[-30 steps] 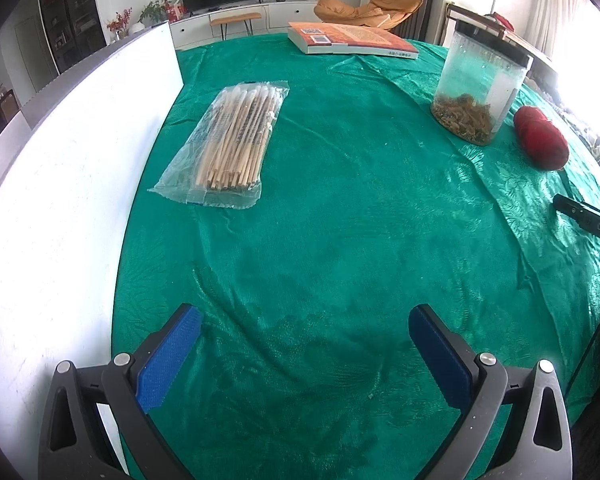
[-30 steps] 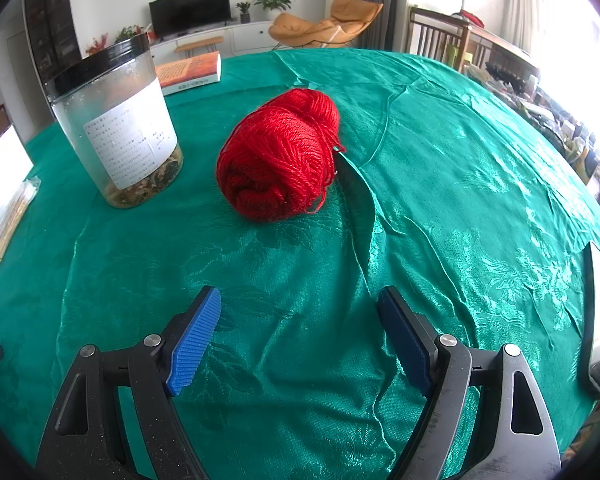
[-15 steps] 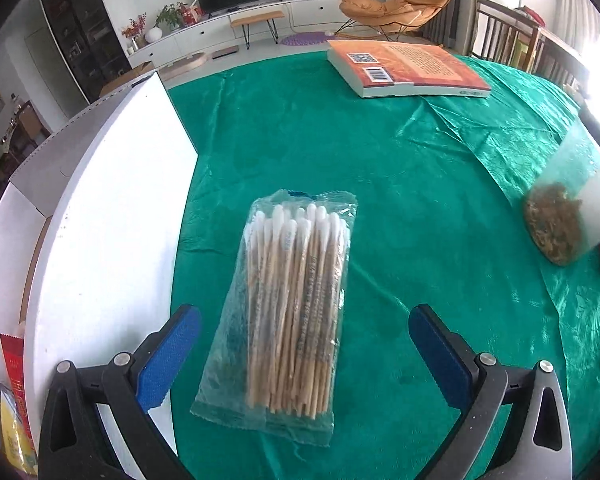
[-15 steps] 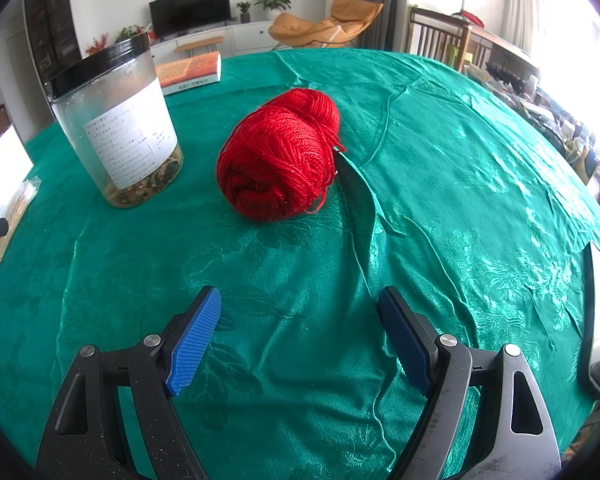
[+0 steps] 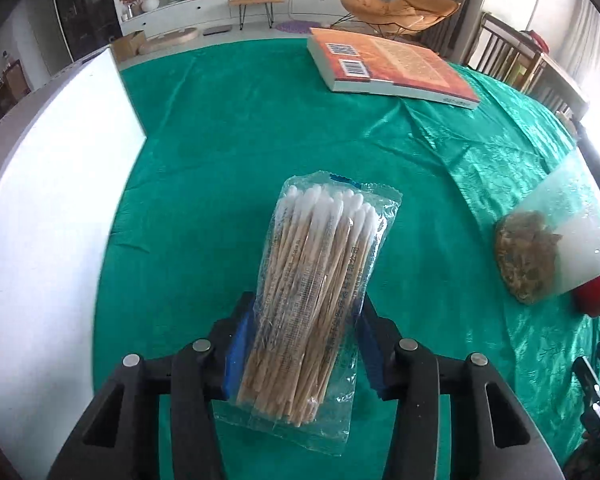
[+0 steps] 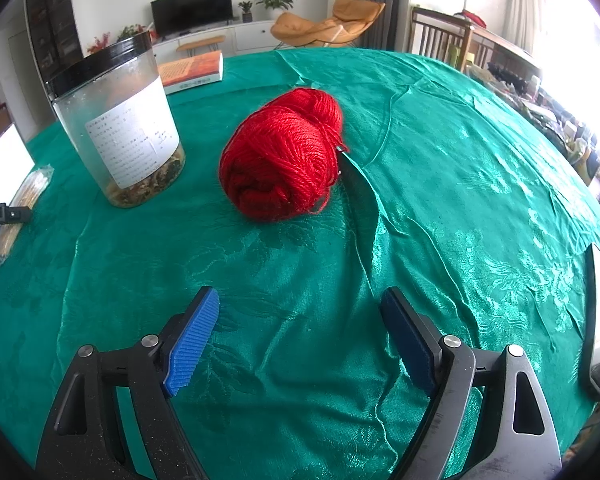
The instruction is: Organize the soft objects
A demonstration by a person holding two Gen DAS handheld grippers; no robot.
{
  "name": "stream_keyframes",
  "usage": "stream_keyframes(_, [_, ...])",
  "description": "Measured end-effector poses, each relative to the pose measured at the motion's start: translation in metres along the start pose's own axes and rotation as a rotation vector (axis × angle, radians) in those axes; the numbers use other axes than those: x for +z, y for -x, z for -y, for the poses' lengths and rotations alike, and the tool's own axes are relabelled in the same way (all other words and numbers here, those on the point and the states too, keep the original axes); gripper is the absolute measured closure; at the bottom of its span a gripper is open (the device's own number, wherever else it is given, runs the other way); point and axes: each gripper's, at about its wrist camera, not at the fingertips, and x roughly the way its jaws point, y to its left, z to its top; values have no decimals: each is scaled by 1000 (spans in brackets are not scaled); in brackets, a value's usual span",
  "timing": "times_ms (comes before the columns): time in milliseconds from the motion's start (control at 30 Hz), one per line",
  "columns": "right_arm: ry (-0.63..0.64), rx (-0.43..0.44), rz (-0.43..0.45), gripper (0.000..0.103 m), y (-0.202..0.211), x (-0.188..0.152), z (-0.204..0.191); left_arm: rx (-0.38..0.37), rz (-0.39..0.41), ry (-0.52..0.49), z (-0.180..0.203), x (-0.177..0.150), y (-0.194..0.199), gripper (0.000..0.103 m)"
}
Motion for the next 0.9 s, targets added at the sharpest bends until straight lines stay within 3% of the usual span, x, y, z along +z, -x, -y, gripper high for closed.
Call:
stream_keyframes(67, [0,0,0,17,0,0,-2,3,0,22,16,5,-4,54])
stream_keyframes(167, [0,1,0,17,0,0,-1,57,2,29,28,9,-10,22])
stream_keyframes(267, [1,0,0,17,0,0,-1,95,8,-17,29,7,-14,17])
stream_keyframes(433, [0,0,0,16,0,0,-1,61,-3,-71,18,6,-14,2])
stream_keyframes(633, [-10,15,4,16,0,0,-2,52,15,-85,19,13,-18,0])
stream_keyframes(733, [-126,121,42,18,11,2,16,48,26,-99,17,9,-16,0])
stream_keyframes(800, [-202,173,92,18,23,12,34,45,-4,-106,17,10,-15,0])
stream_keyframes(900, [-173,145,83,18,24,51,39,48,-41,-106,19,14,-18,0])
